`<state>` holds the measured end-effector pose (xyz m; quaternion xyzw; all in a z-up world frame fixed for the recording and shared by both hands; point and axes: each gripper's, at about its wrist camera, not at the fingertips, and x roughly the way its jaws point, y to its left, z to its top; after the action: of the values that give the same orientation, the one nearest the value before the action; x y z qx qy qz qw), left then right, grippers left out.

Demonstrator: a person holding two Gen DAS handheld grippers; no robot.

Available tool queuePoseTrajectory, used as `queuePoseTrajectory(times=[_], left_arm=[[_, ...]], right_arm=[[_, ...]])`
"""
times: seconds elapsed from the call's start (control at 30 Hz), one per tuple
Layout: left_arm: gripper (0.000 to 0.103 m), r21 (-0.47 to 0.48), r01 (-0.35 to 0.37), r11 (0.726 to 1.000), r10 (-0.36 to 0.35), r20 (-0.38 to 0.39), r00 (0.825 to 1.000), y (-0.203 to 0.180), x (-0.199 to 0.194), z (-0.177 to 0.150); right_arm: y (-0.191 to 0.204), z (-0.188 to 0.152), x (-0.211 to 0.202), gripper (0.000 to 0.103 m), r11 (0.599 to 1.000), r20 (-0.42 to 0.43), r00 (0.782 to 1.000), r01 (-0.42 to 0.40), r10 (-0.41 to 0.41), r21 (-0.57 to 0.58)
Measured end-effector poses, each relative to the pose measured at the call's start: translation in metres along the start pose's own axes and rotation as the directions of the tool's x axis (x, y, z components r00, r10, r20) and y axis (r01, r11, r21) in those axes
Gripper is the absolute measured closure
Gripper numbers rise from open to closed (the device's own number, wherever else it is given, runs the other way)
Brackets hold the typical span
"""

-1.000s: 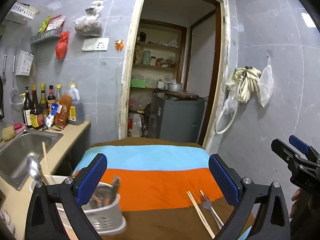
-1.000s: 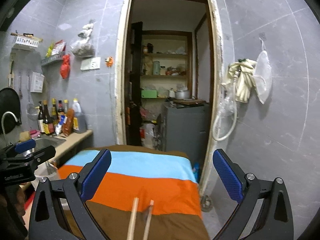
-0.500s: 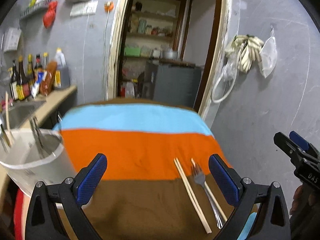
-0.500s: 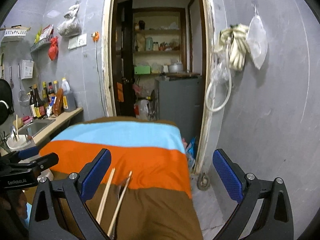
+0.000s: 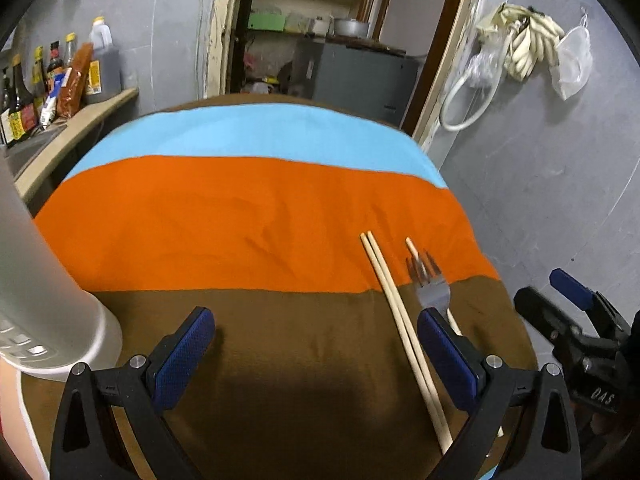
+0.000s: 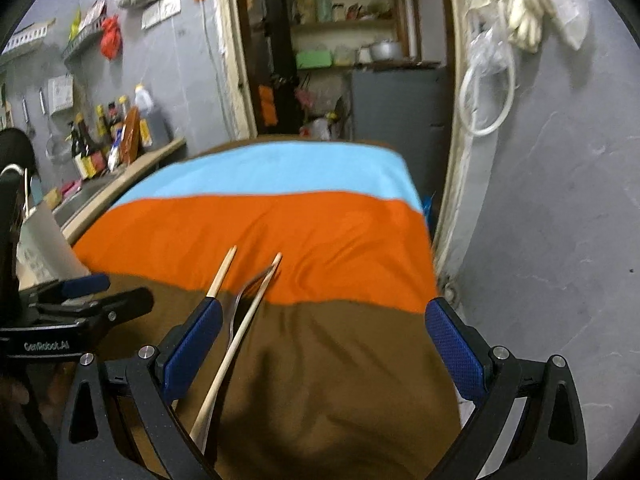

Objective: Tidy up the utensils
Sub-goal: 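Move both tools back down to the remaining chopstick and fork, then grasp a wooden chopstick with the right tool while the left tool grasps another chopstick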

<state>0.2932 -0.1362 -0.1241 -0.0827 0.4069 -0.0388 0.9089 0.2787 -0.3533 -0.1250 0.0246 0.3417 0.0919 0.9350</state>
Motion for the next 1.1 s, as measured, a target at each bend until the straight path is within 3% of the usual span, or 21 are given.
queuePoseTrajectory(times=[0.27,0.67,0.8,1.1], left_arm=[[0.001,-0.008,0.007,1.0,-0.007,-0.028,1.0,0.001,0.01,-0.002],[0.001,-0.073,0.013,0.997,-0.016,-0.032,0.999,0.014,0.013,-0.001],[0.001,-0.043,0.011,0.999,-0.013,-0.04,0.999,0.007,0.016,0.001],[0.008,0.103,-0.01,0.995,0.021,-0.104,0.994,-0.022,0.037,0.003]], right_arm=[[0.008,-0.015,0.018,0.004,0.998,-0.097,0.994,-0.05,0.046,-0.04],[0.015,-0.021,0.032,0.004,0.996,-0.178,0.984,-0.023,0.006,-0.09],[0.012,-0.019,0.028,0.004,0.993,-0.171,0.984,0.033,-0.052,-0.109],[0.007,-0.015,0.029,0.004,0.992,-0.165,0.985,0.033,-0.053,-0.121]])
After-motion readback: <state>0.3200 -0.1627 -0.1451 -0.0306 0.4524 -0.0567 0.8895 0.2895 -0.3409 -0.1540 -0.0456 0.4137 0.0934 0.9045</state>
